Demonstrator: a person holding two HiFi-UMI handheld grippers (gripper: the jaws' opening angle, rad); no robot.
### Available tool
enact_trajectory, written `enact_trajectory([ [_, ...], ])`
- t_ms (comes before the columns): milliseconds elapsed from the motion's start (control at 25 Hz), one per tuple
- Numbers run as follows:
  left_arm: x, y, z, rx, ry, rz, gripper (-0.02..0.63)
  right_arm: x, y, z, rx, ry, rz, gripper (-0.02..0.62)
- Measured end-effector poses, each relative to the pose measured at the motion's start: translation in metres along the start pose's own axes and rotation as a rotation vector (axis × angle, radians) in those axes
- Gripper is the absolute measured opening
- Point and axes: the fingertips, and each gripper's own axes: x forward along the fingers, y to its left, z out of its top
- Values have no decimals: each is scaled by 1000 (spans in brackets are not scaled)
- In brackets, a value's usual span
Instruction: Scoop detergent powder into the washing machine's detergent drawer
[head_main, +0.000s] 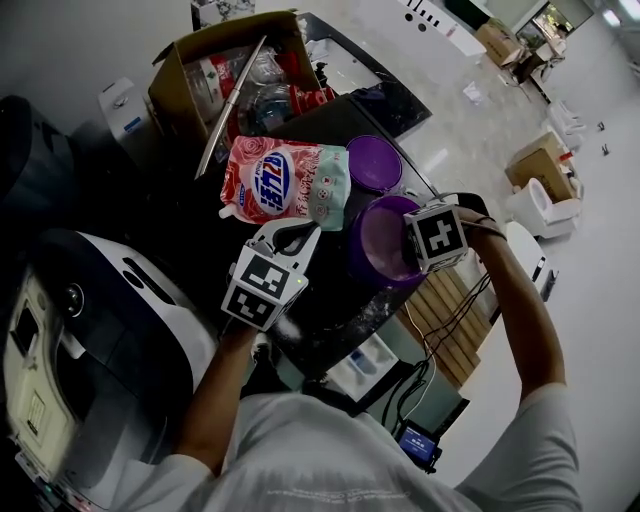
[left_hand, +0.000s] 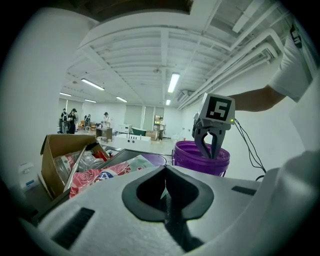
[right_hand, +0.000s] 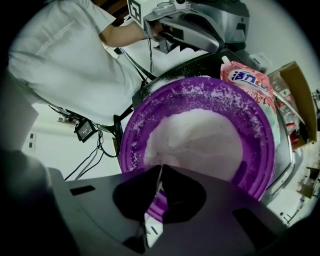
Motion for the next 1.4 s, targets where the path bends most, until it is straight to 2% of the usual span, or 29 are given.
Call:
enact_trajectory([
  [360,4,-16,0,13,11,-28,9,-3,12,-3,60,-63,85,15],
  [640,4,-21,-1,27,24,-37,9,-12,16,1,84,-131,102,14],
  [880,6,-27,-2,32,33,-51,9,-16,10,4,110,-218,22,12],
  [1200,9,-36,-2,47,42,-72,9,-29,6,1,266,-427,-17,12],
  [1400,10,-42,0,52,41,-89,9,-38,1,1,350,-533,-92,12],
])
